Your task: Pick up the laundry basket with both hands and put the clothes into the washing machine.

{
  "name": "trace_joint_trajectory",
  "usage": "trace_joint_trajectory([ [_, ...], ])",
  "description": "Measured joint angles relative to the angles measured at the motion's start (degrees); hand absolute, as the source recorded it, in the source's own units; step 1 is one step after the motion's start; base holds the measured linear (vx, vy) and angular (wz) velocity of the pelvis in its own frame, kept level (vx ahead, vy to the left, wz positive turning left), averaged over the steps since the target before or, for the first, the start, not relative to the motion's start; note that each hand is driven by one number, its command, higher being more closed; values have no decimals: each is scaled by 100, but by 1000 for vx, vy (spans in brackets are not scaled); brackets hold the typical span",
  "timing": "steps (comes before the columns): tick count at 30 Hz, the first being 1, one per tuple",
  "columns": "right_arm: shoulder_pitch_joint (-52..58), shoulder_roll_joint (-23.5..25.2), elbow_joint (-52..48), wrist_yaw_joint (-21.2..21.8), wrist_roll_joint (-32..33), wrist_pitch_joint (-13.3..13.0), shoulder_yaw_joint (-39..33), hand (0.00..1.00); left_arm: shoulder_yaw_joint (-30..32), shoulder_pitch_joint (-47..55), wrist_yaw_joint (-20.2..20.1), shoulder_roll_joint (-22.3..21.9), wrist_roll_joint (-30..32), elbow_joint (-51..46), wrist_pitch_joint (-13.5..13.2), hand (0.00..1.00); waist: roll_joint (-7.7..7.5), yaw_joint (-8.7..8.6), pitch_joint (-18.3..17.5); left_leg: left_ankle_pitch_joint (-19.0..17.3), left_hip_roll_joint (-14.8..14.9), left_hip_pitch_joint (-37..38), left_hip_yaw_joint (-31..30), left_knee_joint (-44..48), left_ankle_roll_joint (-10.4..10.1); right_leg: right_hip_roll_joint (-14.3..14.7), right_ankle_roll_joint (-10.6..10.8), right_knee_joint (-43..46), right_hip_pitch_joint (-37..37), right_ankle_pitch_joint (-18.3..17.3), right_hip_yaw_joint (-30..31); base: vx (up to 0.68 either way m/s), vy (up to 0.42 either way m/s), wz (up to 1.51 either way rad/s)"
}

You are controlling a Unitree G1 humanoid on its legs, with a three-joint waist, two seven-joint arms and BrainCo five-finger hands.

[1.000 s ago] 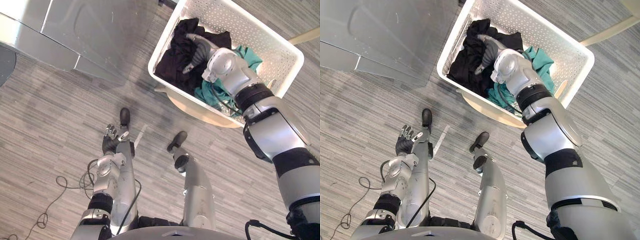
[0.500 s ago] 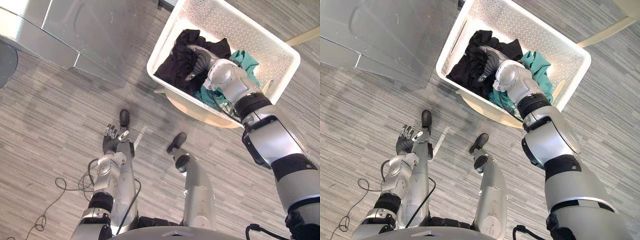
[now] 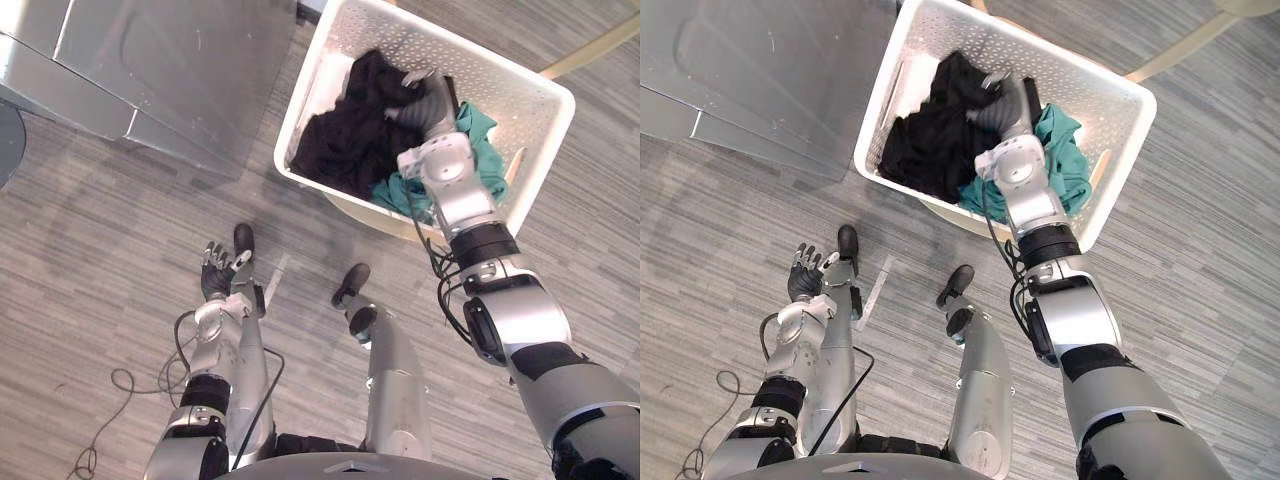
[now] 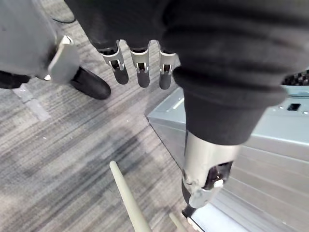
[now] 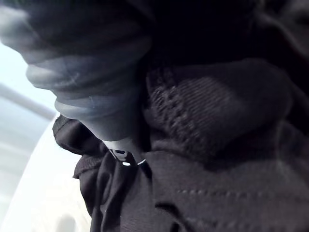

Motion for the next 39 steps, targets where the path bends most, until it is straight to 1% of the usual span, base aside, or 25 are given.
trace_joint_trajectory([
  [1, 48, -13, -396, -146, -1, 13, -267, 100, -41, -2, -4, 4, 2, -86, -5, 0, 0, -1, 0, -30, 39, 85, 54, 41, 15, 22, -11, 7, 66, 8, 45, -18, -32, -14],
  [4, 208, -20, -1167, -423, -7, 13, -563, 100, -127, 54, -10, 15, 19, -254, -16, 0, -2, -34, -1, -88, 72, 333, 162, 64, 41, 36, -10, 34, 219, 5, 143, -35, -34, -14],
  [6, 405, -19, -1786, -586, -28, 12, -830, 100, -342, 169, -42, 40, 113, -404, -35, 0, -4, -98, -3, -105, 75, 601, 248, 30, 54, 36, 13, 24, 405, -18, 225, -44, -41, -8],
  [8, 617, -20, -2089, -683, -53, 4, -1016, 100, -579, 263, -131, 90, 158, -463, -35, 0, -9, -131, -5, -112, 52, 838, 297, -54, 50, 30, 59, 6, 577, -53, 275, -44, -41, -3],
  [10, 834, -21, -2275, -693, -57, 4, -1131, 100, -833, 376, -215, 163, 225, -512, -35, 0, -11, -143, -7, -107, 41, 1104, 377, -145, 48, 20, 71, -1, 767, -64, 324, -27, -44, -5],
  [12, 1126, -21, -2438, -689, -86, -12, -1149, 100, -1161, 591, -326, 320, 227, -694, -34, 0, -62, -189, -59, -58, -33, 1406, 487, -333, 38, -9, 82, -8, 883, -73, 436, -2, -38, -6],
  [14, 1300, -20, -2437, -669, -205, -20, -1150, 100, -1333, 665, -415, 434, 234, -706, -34, 0, -59, -247, -69, 8, -102, 1595, 514, -486, 59, -50, 108, -7, 994, -89, 457, 16, -20, 3],
  [17, 1778, -34, -2488, -615, -268, -66, -1165, 100, -1771, 940, -618, 749, 461, -1088, -17, 0, -65, -293, -79, 26, -190, 1940, 563, -609, 59, -66, 151, -16, 1220, -116, 560, 26, -26, 0],
  [20, 2425, -30, -2915, -410, -273, -154, -1201, 100, -1968, 1180, -809, 978, 574, -1617, -8, 0, -68, -334, -125, 0, -265, 2166, 567, -646, 78, -132, 202, -10, 1426, -151, 563, 22, -6, 5],
  [22, 3049, 9, -3244, -175, -273, -294, -1190, 100, -2090, 1470, -1026, 1164, 579, -2140, 8, 0, -77, -421, -412, -62, -331, 2279, 579, -651, 100, -186, 252, -51, 1569, -180, 564, 46, 2, 7],
  [23, 3213, 17, -3361, -107, -273, -331, -1184, 100, -2129, 1551, -1076, 1212, 573, -2323, 7, 0, -81, -425, -445, -84, -339, 2362, 593, -655, 92, -192, 269, -75, 1650, -190, 573, 48, 12, -1],
  [25, 3912, 40, -3899, 240, -258, -505, -1088, 100, -2189, 1821, -1255, 1406, 593, -3024, 1, 0, -114, -451, -732, -203, -370, 2599, 688, -657, 86, -228, 330, -138, 1862, -230, 596, 49, 15, -7],
  [26, 4082, 45, -4053, 332, -249, -552, -1075, 100, -2195, 1886, -1275, 1443, 619, -3178, 0, 0, -118, -459, -828, -225, -373, 2629, 708, -655, 99, -229, 335, -162, 1895, -232, 606, 61, 15, -9],
  [27, 4348, 47, -4311, 512, -220, -669, -1068, 100, -2210, 1958, -1306, 1521, 701, -3448, -13, 0, -123, -491, -948, -260, -378, 2736, 735, -663, 98, -227, 350, -237, 2009, -224, 617, 53, 12, -6],
  [29, 4578, 51, -4610, 751, -133, -779, -1031, 100, -2242, 1979, -1309, 1648, 943, -3807, -45, 0, -162, -573, -1110, -298, -398, 2913, 794, -763, 66, -224, 348, -365, 2174, -226, 634, 50, 23, -11],
  [30, 4695, 51, -4795, 866, 16, -847, -991, 100, -2259, 1967, -1307, 1726, 1146, -4050, -80, 0, -216, -596, -1234, -301, -411, 3037, 871, -858, 60, -214, 373, -450, 2237, -208, 700, 54, 27, -20],
  [32, 4822, 51, -5029, 1032, 217, -960, -975, 100, -2394, 1878, -1297, 1844, 1476, -4354, -183, 0, -241, -656, -1373, -306, -423, 3201, 925, -960, 56, -183, 430, -623, 2407, -169, 737, 44, 20, -13],
  [33, 4910, 51, -5172, 1101, 311, -1011, -969, 100, -2519, 1802, -1297, 1884, 1638, -4501, -262, 0, -249, -706, -1561, -304, -438, 3226, 937, -1035, 56, -164, 449, -749, 2446, -137, 747, 42, 20, -4],
  [35, 4915, 47, -5308, 1192, 510, -1100, -947, 100, -2674, 1610, -1293, 1878, 1751, -4558, -365, 0, -272, -727, -1693, -301, -461, 3390, 1026, -1124, 53, -161, 471, -896, 2580, -31, 797, 70, 29, -13],
  [36, 4914, 41, -5408, 1211, 579, -1156, -877, 100, -2788, 1505, -1288, 1876, 1750, -4557, -369, 0, -278, -746, -1791, -295, -472, 3426, 1056, -1139, 47, -157, 505, -951, 2602, 15, 842, 74, 29, -16],
  [37, 4914, 38, -5470, 1225, 685, -1217, -841, 100, -2913, 1391, -1286, 1877, 1750, -4552, -369, 0, -289, -751, -1836, -277, -474, 3428, 1060, -1122, 75, -154, 492, -968, 2595, 57, 878, 49, 20, -13],
  [39, 4903, 36, -5556, 1234, 761, -1230, -792, 100, -3084, 1189, -1295, 1878, 1806, -4505, -368, 0, -291, -760, -1839, -286, -473, 3410, 1069, -1072, 85, -152, 471, -991, 2593, 107, 895, 20, 17, -7],
])
